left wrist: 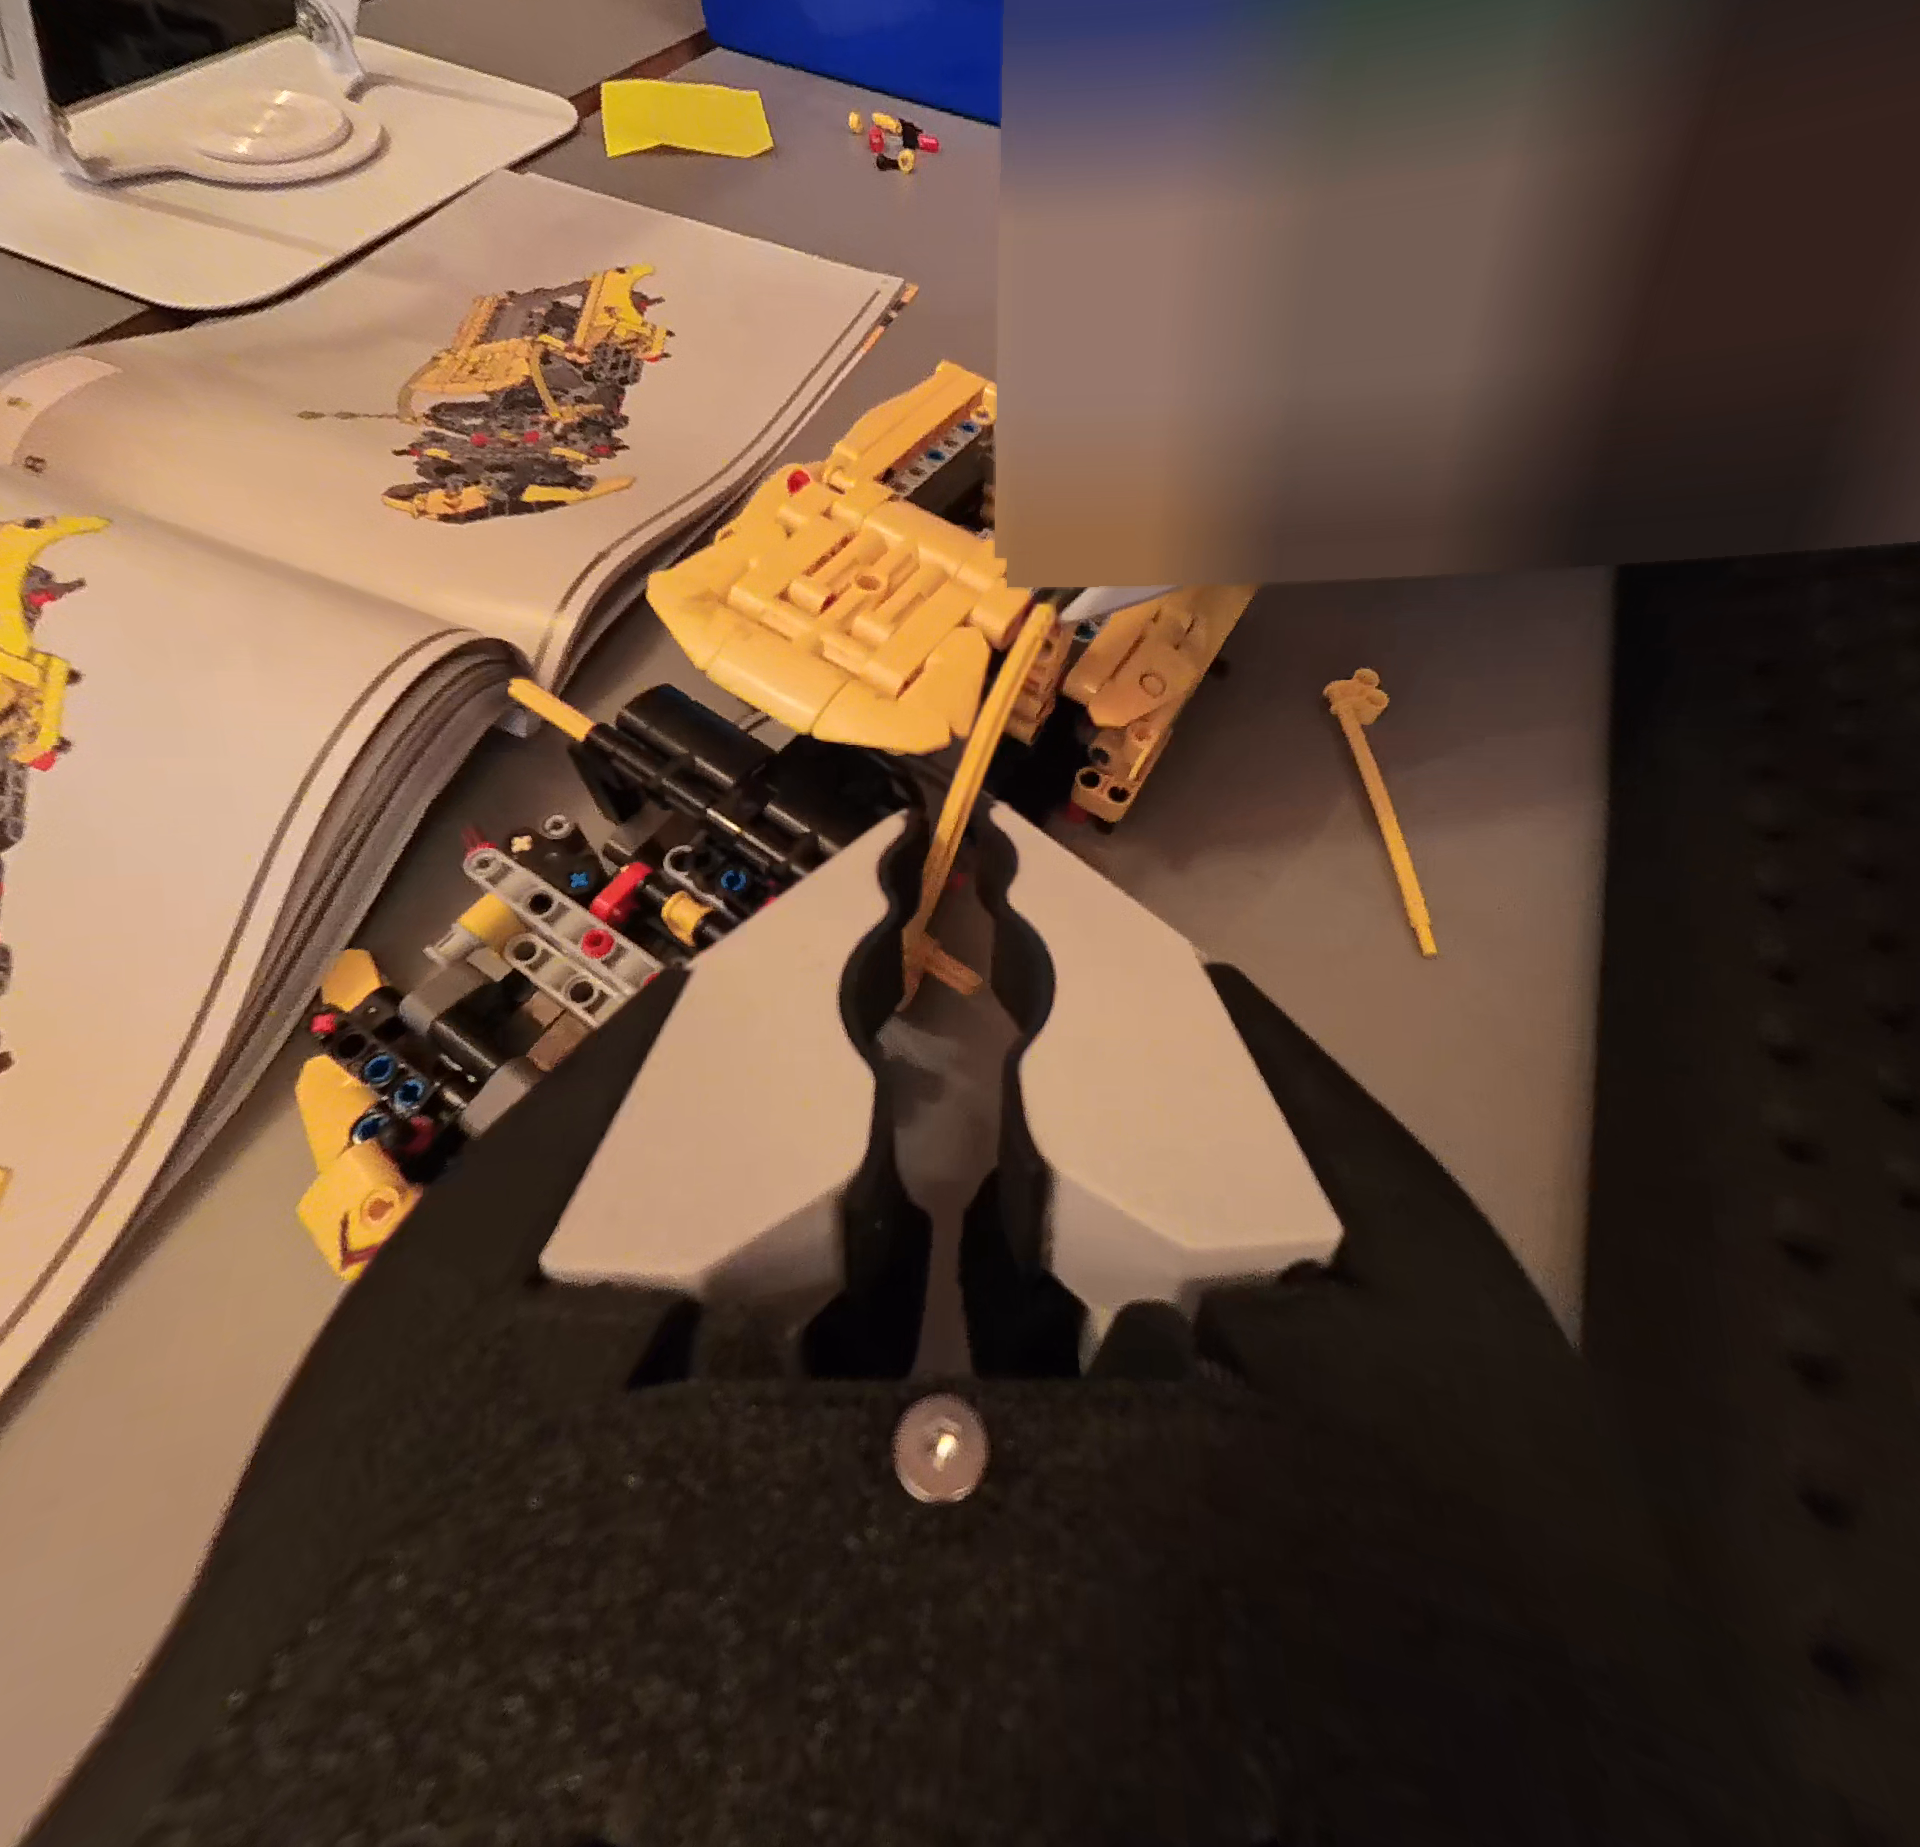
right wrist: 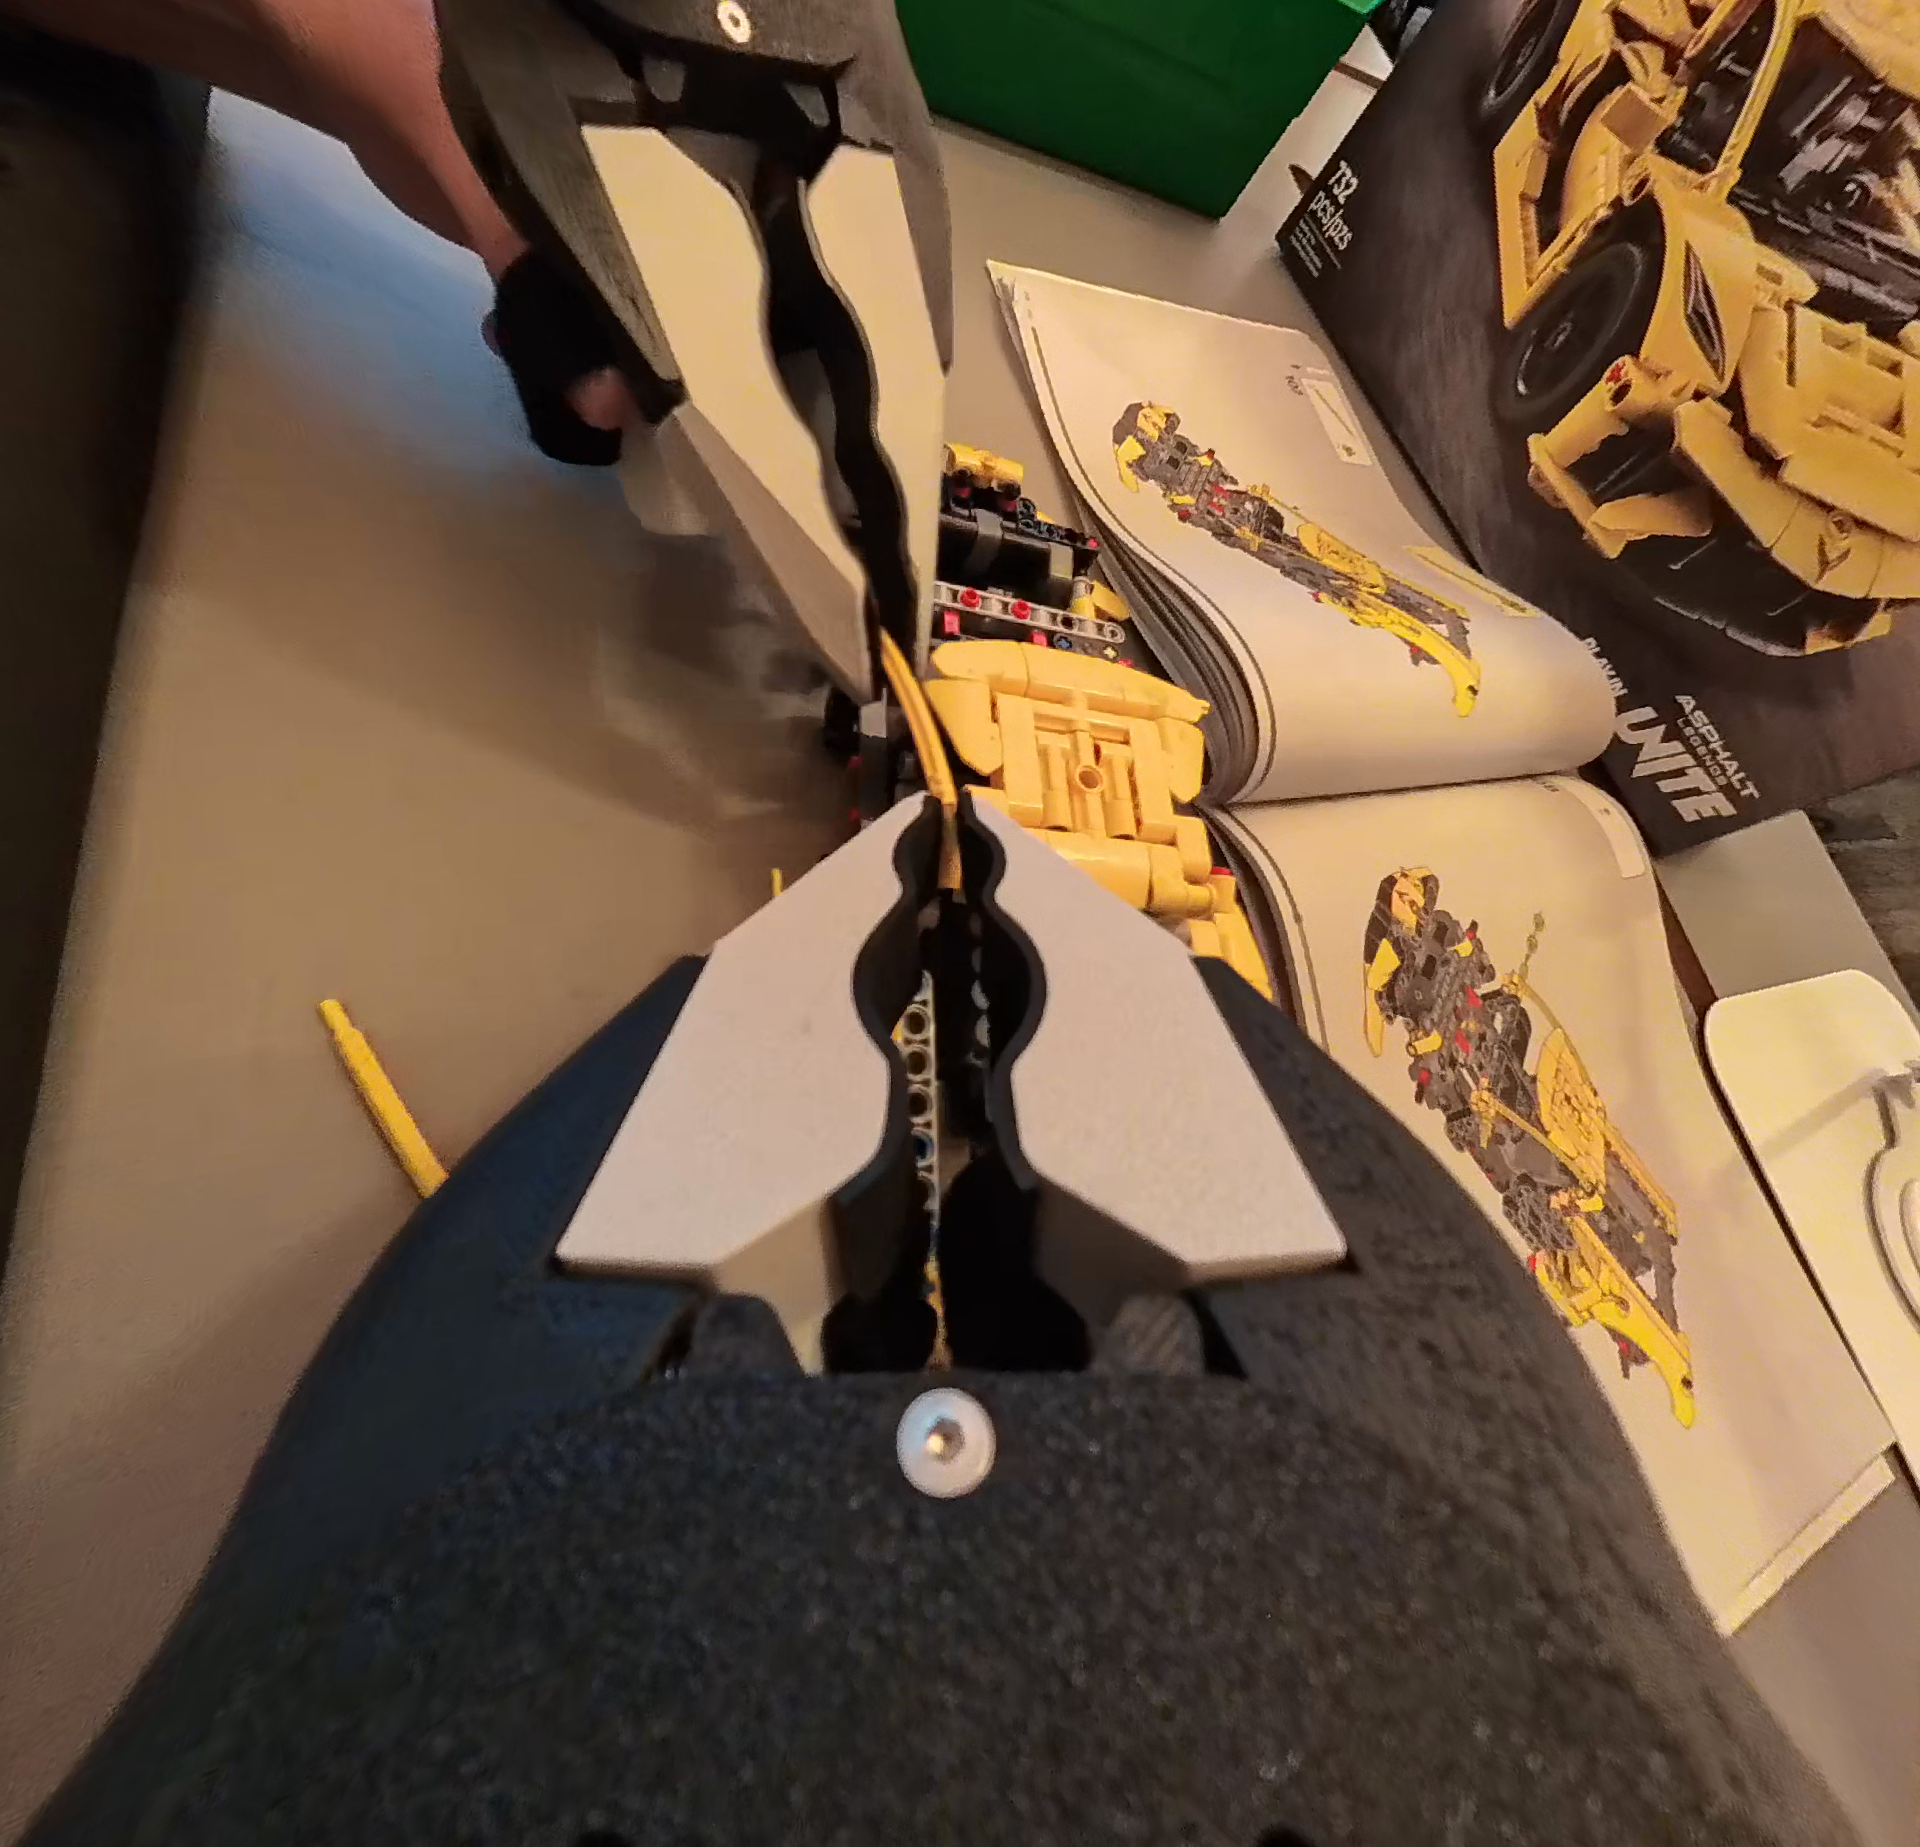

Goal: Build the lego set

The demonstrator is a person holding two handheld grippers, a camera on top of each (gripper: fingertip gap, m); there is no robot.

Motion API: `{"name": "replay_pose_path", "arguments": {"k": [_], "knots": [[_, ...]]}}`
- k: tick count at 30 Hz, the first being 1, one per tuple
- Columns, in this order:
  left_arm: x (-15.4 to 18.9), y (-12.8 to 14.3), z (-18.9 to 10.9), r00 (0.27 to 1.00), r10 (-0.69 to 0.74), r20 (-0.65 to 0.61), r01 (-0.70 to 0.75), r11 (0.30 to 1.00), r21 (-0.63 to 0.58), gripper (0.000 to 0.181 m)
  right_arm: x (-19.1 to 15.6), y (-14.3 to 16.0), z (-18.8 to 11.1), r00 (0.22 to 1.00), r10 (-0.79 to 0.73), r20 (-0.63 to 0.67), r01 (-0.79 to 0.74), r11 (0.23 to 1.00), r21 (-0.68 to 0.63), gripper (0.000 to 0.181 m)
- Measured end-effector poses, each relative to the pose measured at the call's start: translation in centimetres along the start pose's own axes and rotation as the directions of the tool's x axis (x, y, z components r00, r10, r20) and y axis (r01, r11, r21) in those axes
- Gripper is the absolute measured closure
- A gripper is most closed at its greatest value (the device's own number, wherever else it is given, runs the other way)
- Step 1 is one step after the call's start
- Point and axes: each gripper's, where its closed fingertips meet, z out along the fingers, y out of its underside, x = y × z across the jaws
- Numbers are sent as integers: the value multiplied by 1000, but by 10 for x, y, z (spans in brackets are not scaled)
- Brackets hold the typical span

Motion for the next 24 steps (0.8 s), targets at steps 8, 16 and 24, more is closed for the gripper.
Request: {"name": "replay_pose_path", "arguments": {"k": [8,16,24], "knots": [[-1,-1,-2,989,-139,-58,141,989,42,174,3,-1,4,1000,15,-10,-15,1000,8,180],[1,-2,-4,962,-239,-132,249,966,68,175,3,-2,6,1000,2,-9,-2,1000,10,180],[-1,-1,-7,936,-299,-183,318,945,80,176,3,-5,10,1000,-11,-8,11,1000,28,180]]}}
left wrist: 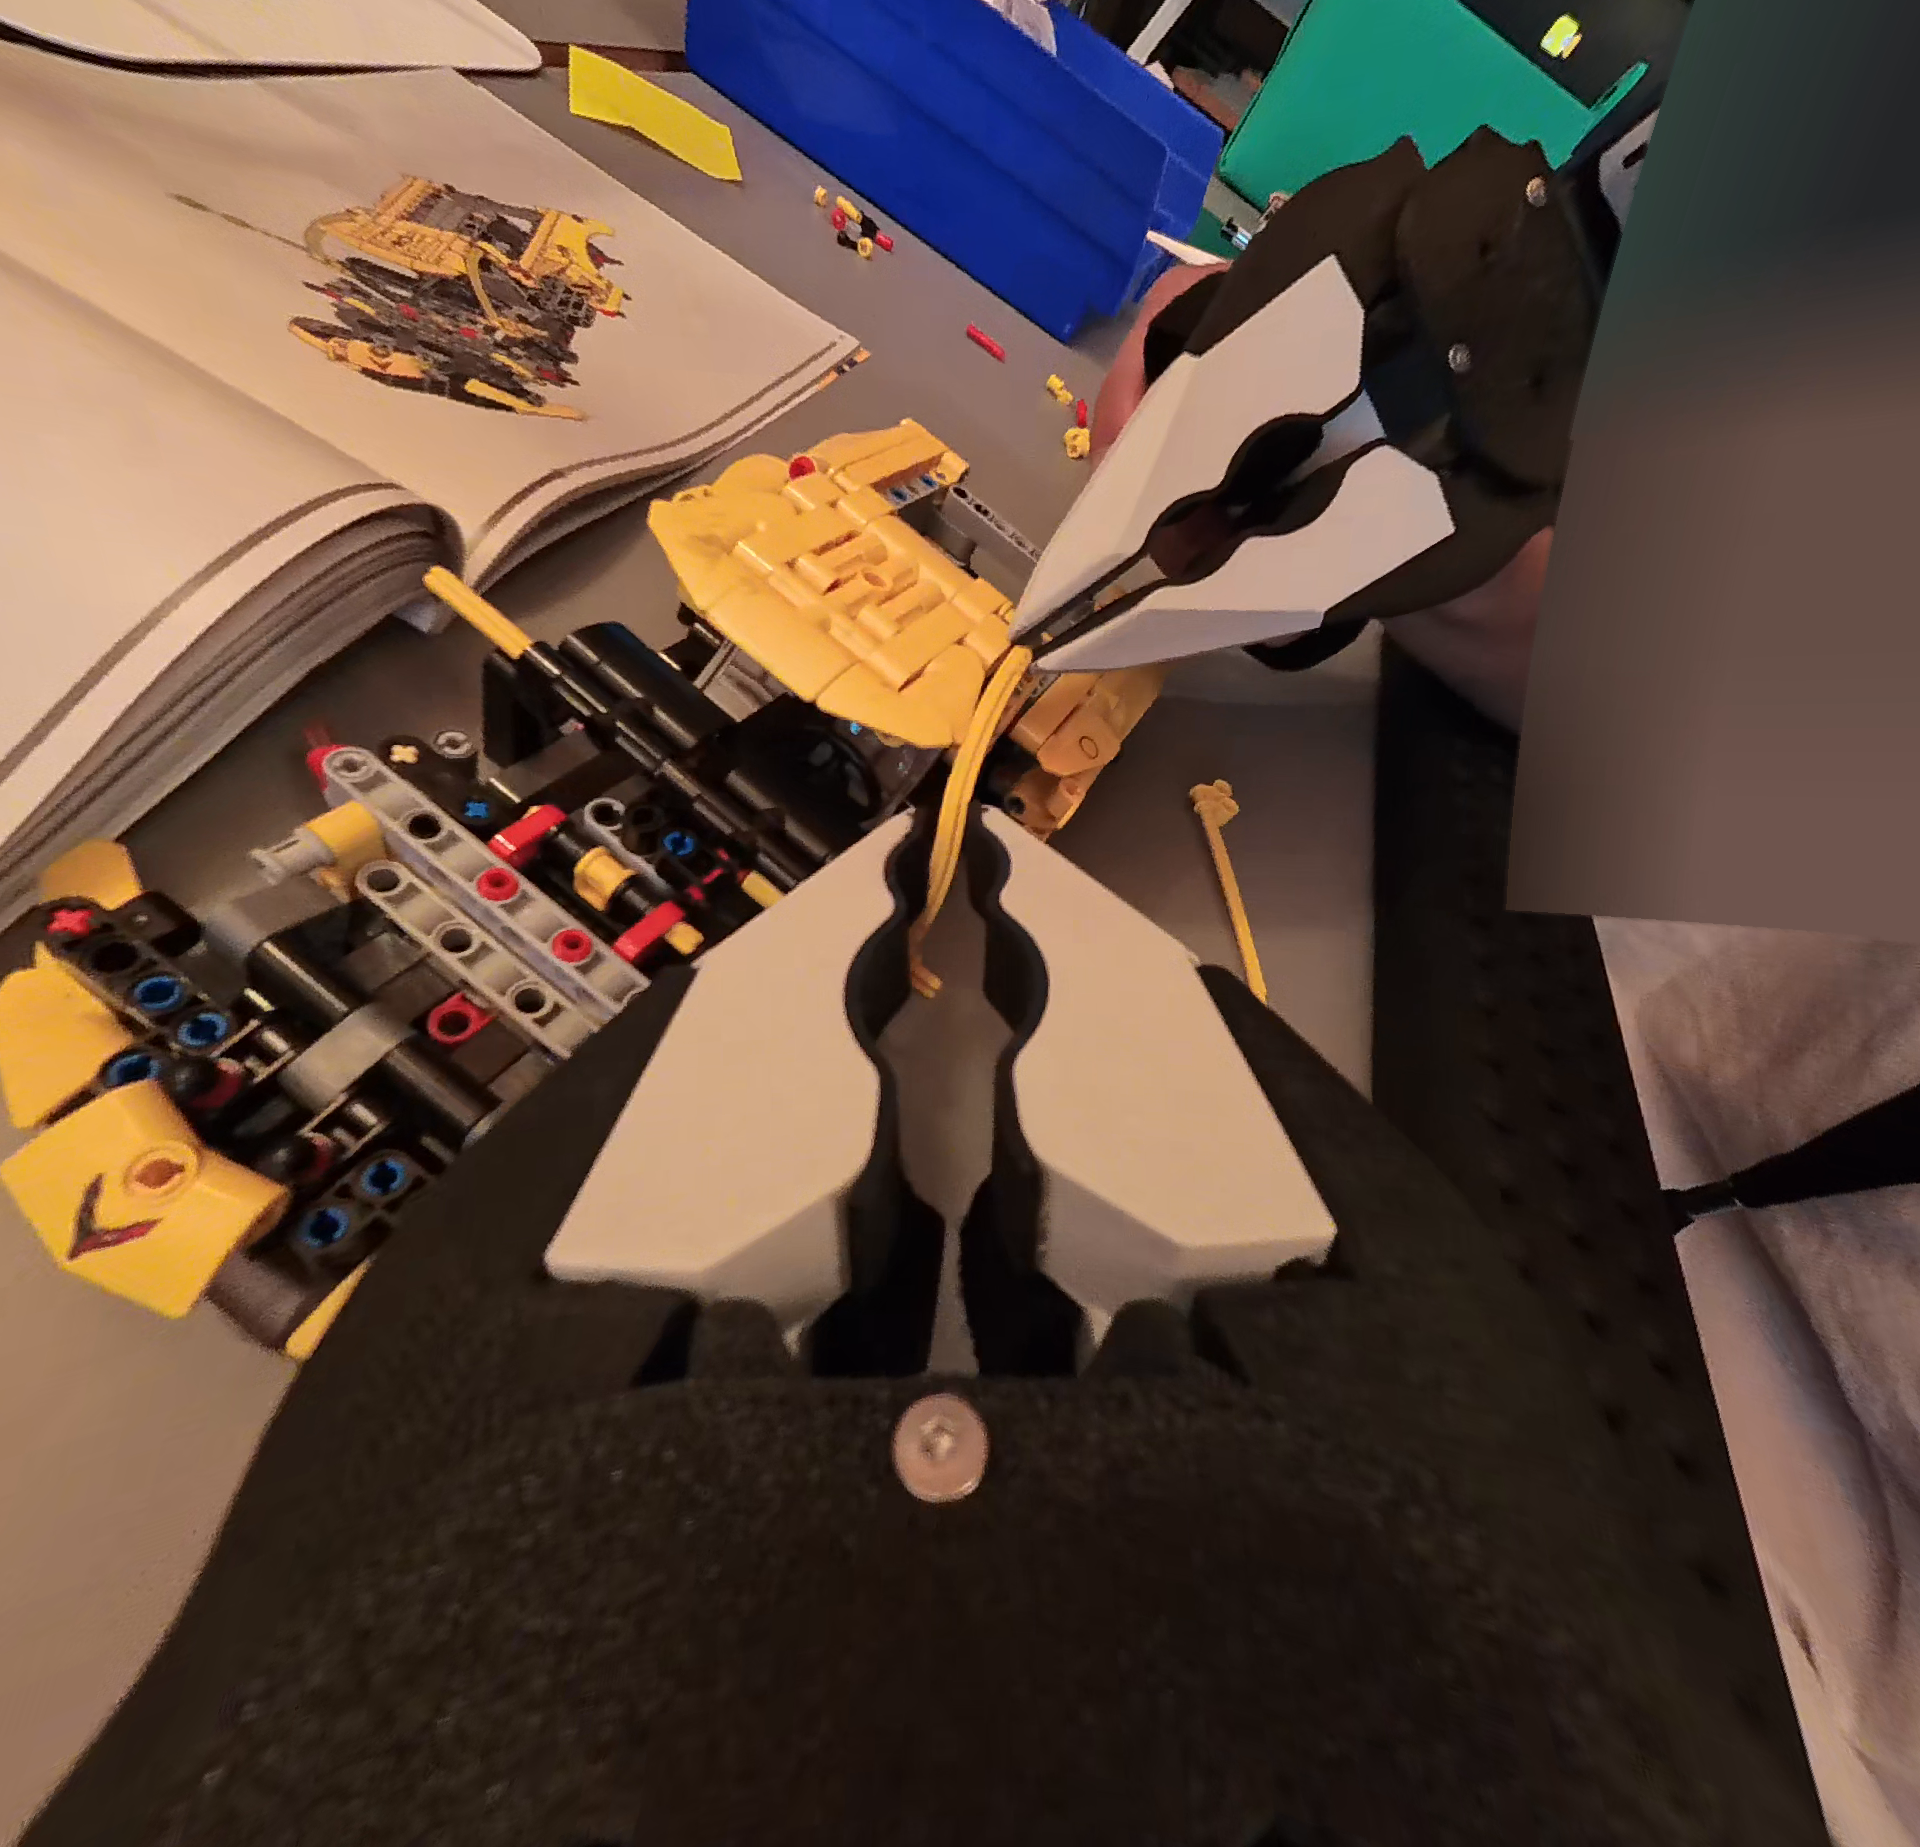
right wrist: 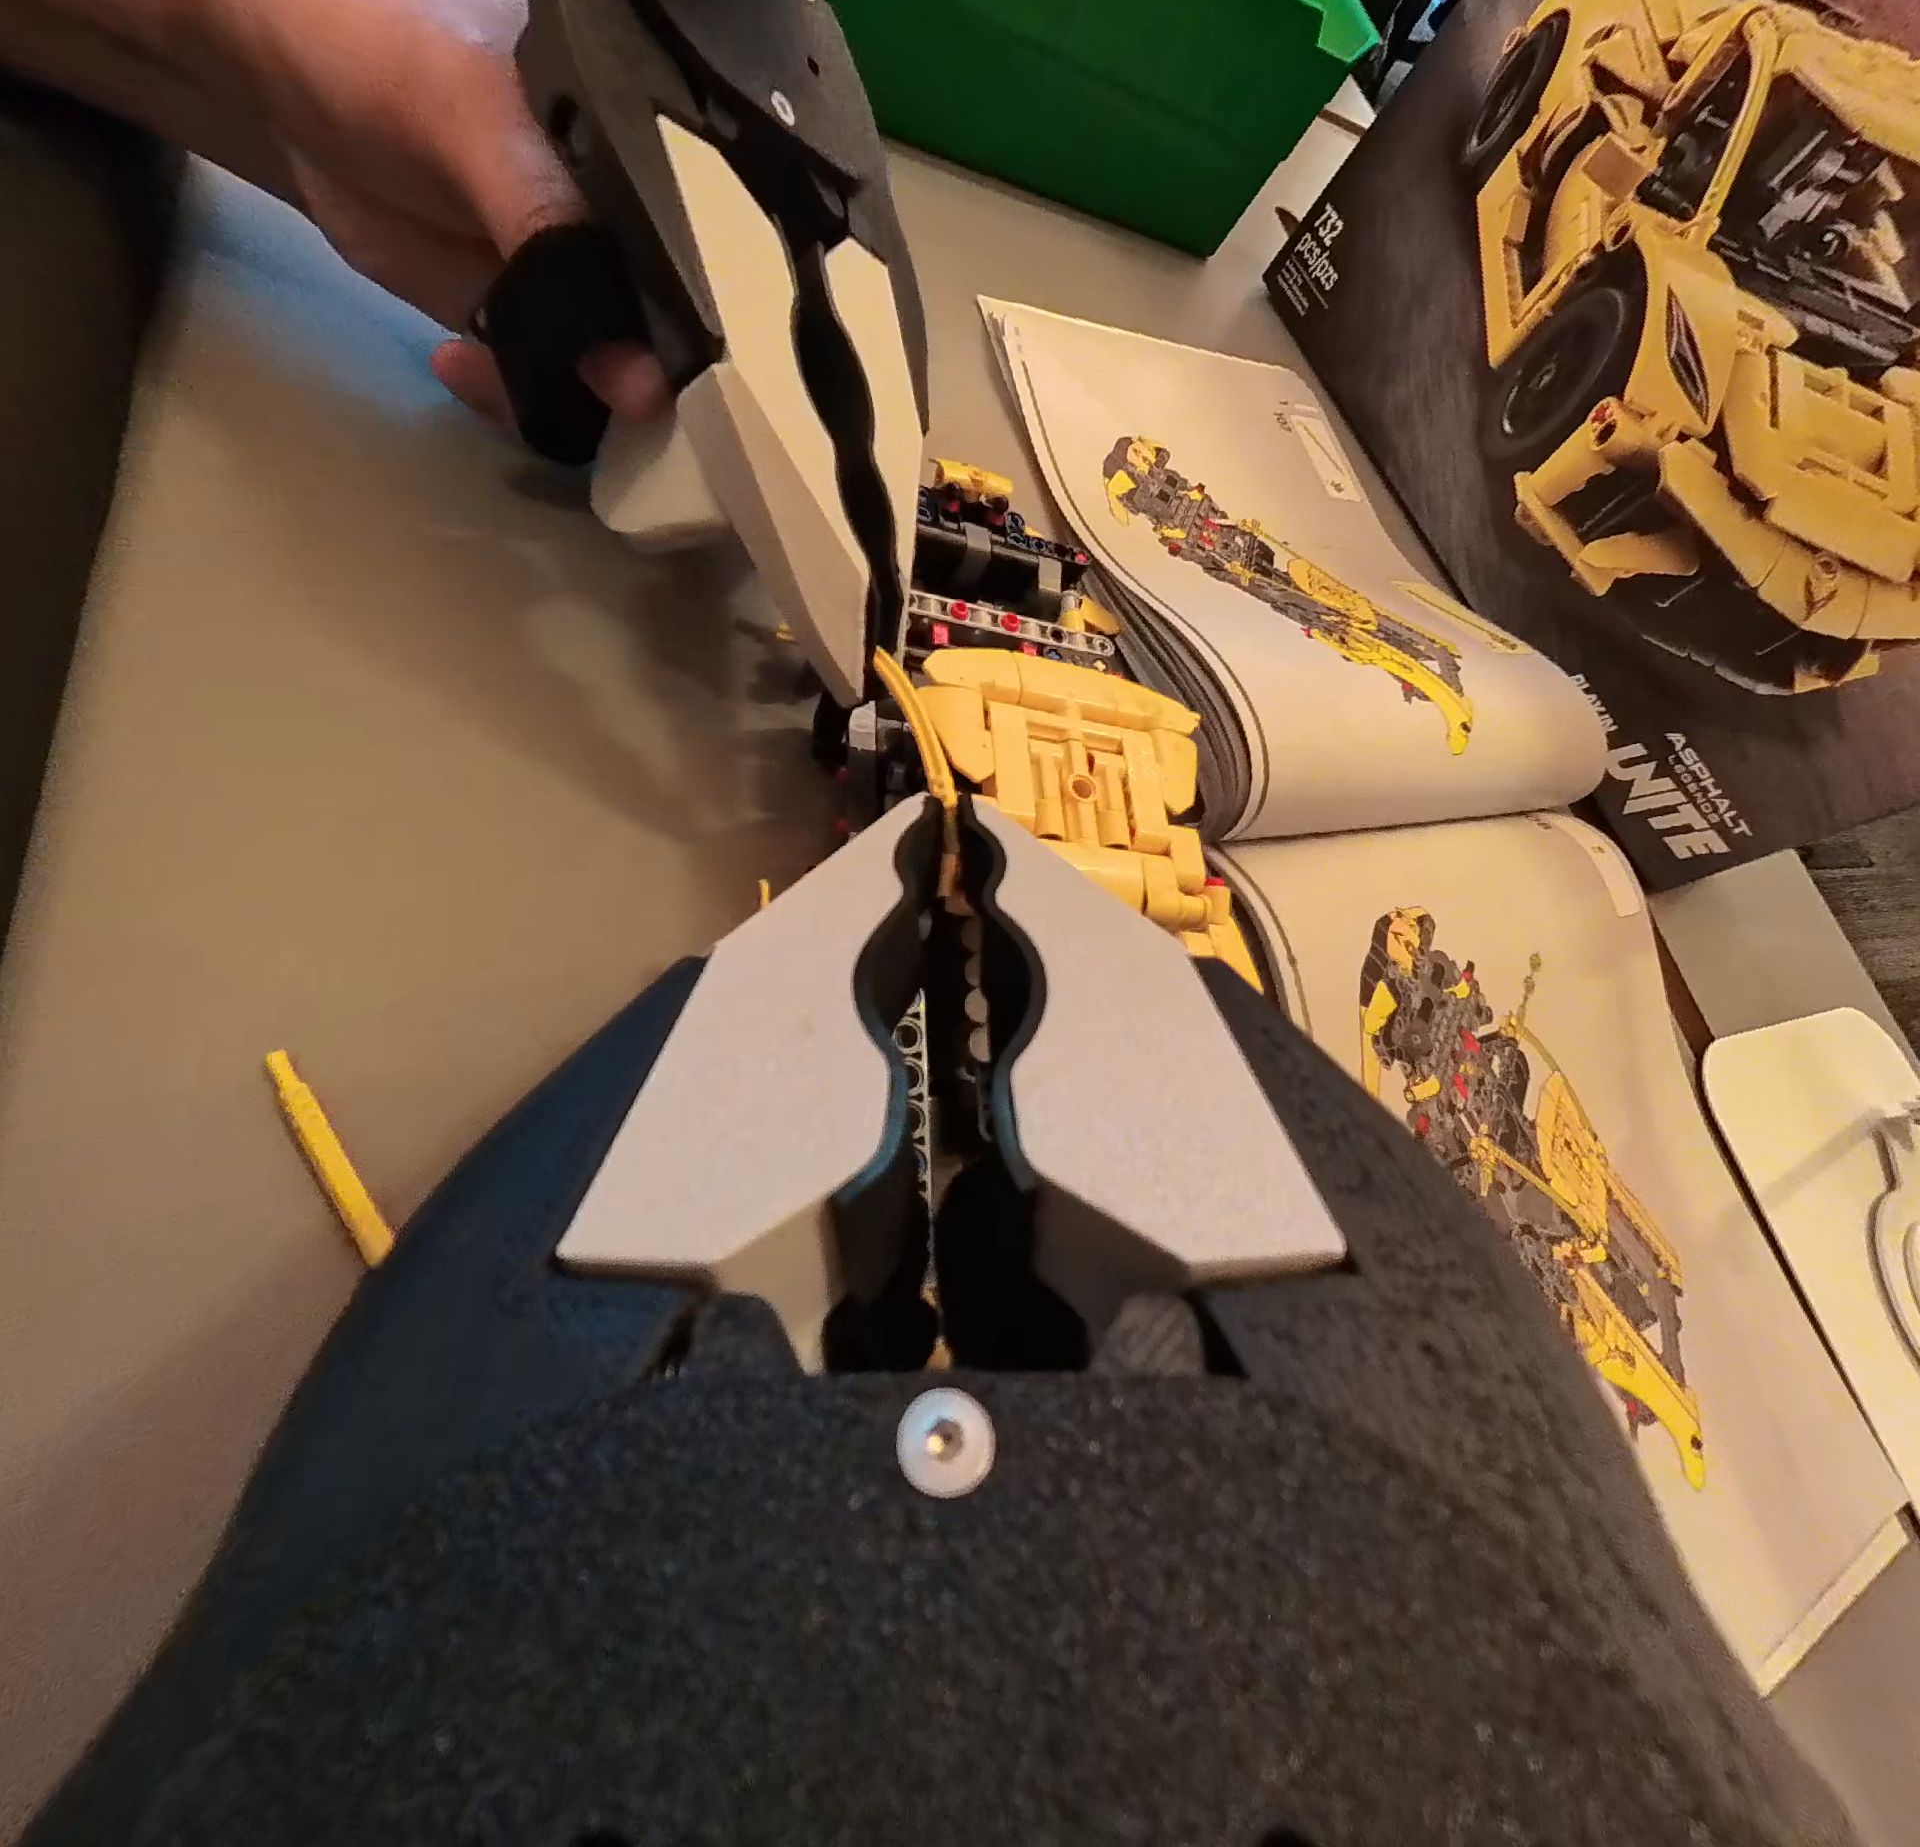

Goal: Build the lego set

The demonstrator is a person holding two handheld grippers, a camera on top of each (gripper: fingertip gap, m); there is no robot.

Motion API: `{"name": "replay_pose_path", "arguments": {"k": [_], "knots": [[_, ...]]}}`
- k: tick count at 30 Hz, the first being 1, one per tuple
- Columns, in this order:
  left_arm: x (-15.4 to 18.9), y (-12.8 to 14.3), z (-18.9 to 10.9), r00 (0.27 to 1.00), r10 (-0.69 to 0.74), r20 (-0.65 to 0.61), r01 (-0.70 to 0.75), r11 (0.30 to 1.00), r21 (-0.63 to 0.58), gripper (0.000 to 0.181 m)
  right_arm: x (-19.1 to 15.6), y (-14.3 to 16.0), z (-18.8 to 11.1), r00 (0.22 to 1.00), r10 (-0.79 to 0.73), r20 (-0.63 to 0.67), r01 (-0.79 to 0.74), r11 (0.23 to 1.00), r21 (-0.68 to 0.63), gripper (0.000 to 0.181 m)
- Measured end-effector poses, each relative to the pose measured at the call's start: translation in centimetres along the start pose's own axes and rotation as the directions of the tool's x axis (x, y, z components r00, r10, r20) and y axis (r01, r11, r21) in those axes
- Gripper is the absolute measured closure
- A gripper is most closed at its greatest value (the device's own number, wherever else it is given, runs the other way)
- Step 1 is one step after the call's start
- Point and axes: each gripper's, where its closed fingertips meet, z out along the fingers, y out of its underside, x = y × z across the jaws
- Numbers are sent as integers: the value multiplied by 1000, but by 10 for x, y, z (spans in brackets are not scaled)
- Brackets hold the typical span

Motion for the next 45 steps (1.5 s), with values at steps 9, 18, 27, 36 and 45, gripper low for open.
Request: {"name": "replay_pose_path", "arguments": {"k": [9,18,27,36,45], "knots": [[-1,1,-2,1000,23,12,-23,1000,-12,176,3,-6,2,999,40,20,-42,997,60,180],[-2,-8,-19,988,128,82,-129,992,0,158,-1,-7,6,995,75,67,-80,994,77,180],[-4,5,-11,967,231,111,-222,971,-87,175,-6,-10,12,996,59,65,-64,996,67,180],[-2,8,-11,953,286,97,-276,955,-105,176,10,-2,1,966,208,156,-216,976,36,123],[-2,15,-10,891,439,112,-404,882,-244,178,17,3,30,940,143,309,-121,989,-89,100]]}}
